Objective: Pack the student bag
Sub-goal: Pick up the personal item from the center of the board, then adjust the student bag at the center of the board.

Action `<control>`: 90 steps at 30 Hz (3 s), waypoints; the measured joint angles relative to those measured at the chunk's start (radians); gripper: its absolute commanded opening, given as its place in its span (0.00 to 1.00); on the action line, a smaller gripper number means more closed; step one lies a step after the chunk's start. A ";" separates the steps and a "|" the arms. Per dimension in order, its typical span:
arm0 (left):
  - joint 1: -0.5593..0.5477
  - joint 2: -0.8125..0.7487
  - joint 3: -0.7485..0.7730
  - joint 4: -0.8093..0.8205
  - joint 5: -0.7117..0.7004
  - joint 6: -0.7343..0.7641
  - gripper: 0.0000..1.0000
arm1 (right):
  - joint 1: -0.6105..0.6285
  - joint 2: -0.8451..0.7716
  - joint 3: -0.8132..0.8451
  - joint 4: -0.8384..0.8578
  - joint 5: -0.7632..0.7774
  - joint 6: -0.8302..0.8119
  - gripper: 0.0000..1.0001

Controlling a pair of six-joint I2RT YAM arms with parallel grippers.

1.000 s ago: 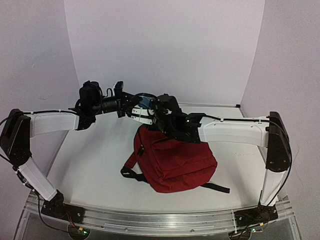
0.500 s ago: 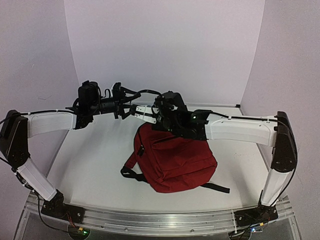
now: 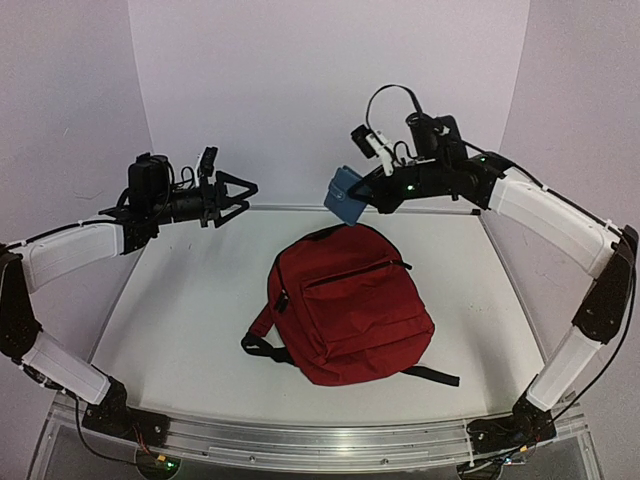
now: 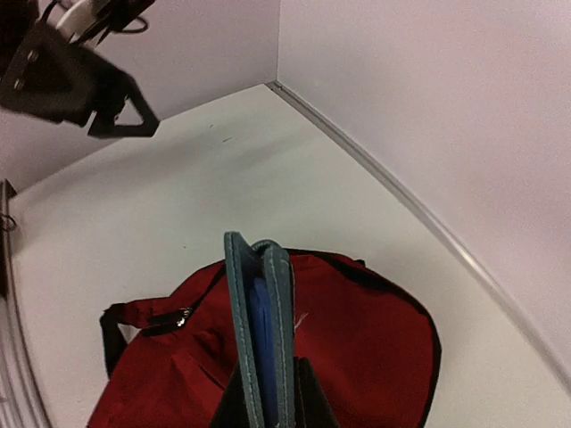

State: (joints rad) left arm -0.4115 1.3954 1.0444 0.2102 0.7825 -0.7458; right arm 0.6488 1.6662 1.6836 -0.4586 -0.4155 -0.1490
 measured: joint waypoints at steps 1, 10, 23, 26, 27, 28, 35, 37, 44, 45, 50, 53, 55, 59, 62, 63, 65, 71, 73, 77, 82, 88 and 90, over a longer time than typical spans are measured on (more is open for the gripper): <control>-0.016 -0.004 -0.002 -0.001 0.011 0.026 0.82 | -0.024 0.000 -0.001 -0.006 -0.059 0.052 0.00; -0.139 0.000 0.000 -0.005 0.061 0.162 0.76 | -0.024 0.000 -0.118 0.050 -0.401 0.358 0.00; -0.255 0.147 0.069 -0.019 0.087 0.199 0.47 | -0.023 0.000 -0.147 0.168 -0.547 0.516 0.00; -0.258 0.149 0.082 -0.018 0.099 0.199 0.40 | -0.023 0.000 -0.158 0.180 -0.560 0.529 0.00; -0.258 0.149 0.087 -0.010 0.104 0.197 0.39 | -0.023 0.000 -0.162 0.182 -0.564 0.532 0.00; -0.258 0.149 0.092 -0.001 0.110 0.194 0.39 | -0.023 0.000 -0.165 0.183 -0.567 0.534 0.00; -0.258 0.158 0.096 0.090 0.144 0.142 0.19 | -0.023 0.005 -0.175 0.209 -0.596 0.559 0.14; -0.257 0.165 0.096 0.118 0.149 0.117 0.06 | -0.023 0.006 -0.175 0.217 -0.607 0.569 0.26; -0.260 0.172 0.096 0.120 0.129 0.106 0.00 | -0.042 0.008 -0.180 0.233 -0.615 0.577 0.68; -0.261 0.172 0.096 0.105 0.119 0.113 0.00 | -0.051 0.008 -0.181 0.230 -0.616 0.567 0.67; -0.259 0.172 0.096 0.027 0.055 0.142 0.00 | -0.130 0.008 -0.181 0.067 -0.515 0.369 0.59; -0.245 0.169 0.092 -0.009 0.020 0.147 0.00 | -0.150 0.008 -0.180 -0.054 -0.418 0.217 0.54; -0.229 0.162 0.087 -0.026 0.001 0.146 0.00 | -0.143 0.008 -0.181 -0.125 -0.353 0.120 0.52; -0.195 0.137 0.072 -0.049 -0.024 0.144 0.00 | -0.102 0.012 -0.182 -0.219 -0.203 -0.042 0.48; -0.173 0.123 0.067 -0.053 -0.033 0.140 0.00 | -0.051 0.030 -0.188 -0.253 -0.092 -0.116 0.51; -0.167 0.119 0.063 -0.053 -0.035 0.139 0.00 | -0.033 0.039 -0.189 -0.260 -0.060 -0.129 0.53; -0.158 0.112 0.053 -0.053 -0.037 0.135 0.00 | 0.009 0.060 -0.196 -0.267 0.006 -0.150 0.56; -0.146 0.111 0.040 -0.057 -0.043 0.120 0.00 | 0.114 0.073 -0.277 -0.274 0.110 -0.160 0.63; -0.141 0.111 0.040 -0.074 -0.060 0.121 0.00 | 0.128 0.072 -0.311 -0.278 0.121 -0.152 0.64; -0.100 0.115 0.041 -0.140 -0.121 0.120 0.00 | 0.117 0.032 -0.383 -0.282 0.147 -0.137 0.64; -0.050 0.189 0.119 -0.276 -0.293 0.177 0.00 | 0.064 -0.067 -0.458 -0.323 0.171 -0.128 0.64; -0.048 0.428 0.379 -0.425 -0.497 0.319 0.00 | -0.060 -0.108 -0.517 -0.390 0.209 -0.130 0.64; -0.048 0.517 0.462 -0.457 -0.527 0.358 0.00 | -0.080 -0.108 -0.536 -0.409 0.224 -0.130 0.64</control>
State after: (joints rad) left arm -0.4591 1.9123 1.5061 -0.2463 0.2559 -0.3883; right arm 0.5688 1.5585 1.1476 -0.8673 -0.1911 -0.2792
